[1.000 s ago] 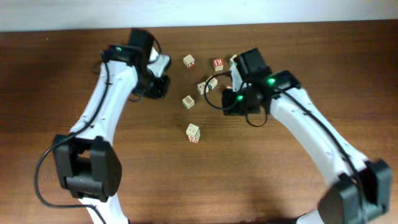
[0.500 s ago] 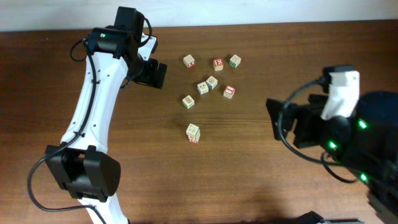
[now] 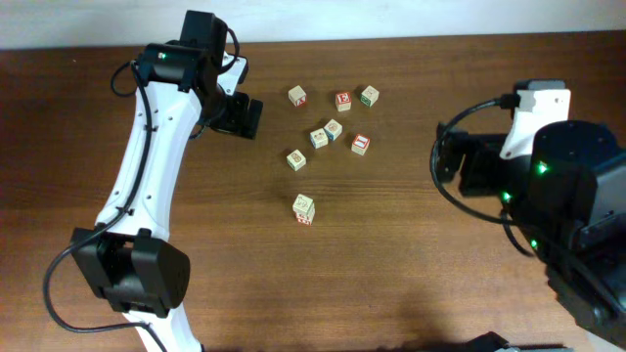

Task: Rotate 3 blocks

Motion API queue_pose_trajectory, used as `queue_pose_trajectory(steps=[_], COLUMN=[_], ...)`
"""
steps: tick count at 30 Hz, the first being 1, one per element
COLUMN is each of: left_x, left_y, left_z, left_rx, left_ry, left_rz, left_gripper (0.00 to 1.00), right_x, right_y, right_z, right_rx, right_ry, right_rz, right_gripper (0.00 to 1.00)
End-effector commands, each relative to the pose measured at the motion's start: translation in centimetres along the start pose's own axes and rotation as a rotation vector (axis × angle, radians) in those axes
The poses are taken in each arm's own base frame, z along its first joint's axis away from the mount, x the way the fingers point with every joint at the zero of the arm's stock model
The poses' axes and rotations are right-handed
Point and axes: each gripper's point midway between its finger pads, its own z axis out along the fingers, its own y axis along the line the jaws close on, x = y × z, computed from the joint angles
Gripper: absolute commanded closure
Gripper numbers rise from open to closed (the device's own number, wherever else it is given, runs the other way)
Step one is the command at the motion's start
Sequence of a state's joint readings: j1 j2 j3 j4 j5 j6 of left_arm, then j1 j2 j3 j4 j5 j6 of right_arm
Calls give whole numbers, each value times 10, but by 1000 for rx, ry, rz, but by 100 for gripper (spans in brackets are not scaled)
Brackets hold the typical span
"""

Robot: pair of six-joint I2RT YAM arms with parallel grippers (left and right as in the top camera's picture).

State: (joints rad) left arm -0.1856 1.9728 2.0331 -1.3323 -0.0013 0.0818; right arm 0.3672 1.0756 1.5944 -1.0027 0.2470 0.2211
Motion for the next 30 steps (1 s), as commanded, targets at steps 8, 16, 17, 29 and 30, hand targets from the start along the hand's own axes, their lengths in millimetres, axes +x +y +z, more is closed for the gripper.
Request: queue_pose_trajectory(steps=[8,16,17,29,30], left_x=[-3,-3,-3,-3,-3], left_y=[4,4,4,4,4], left_z=[-5,-5,-5,-5,-5], left_rx=[-13,-13,-13,-13,-13], left_ry=[-18,-18,-18,-18,-18], left_rz=[-5,-5,-5,-5,-5], left_gripper=[1,1,1,1,1], right_x=[76,178,185,239,239], right_y=[-42,-52,-53,-54,-54], right_z=[45,56,57,72,72], right_rx=[-49,-52,-52,-70,-70], right_ry=[-297,-505,-506,-396,-396], right_rz=[-125,-131,-131,-119,-119], right_gripper=[1,1,1,1,1])
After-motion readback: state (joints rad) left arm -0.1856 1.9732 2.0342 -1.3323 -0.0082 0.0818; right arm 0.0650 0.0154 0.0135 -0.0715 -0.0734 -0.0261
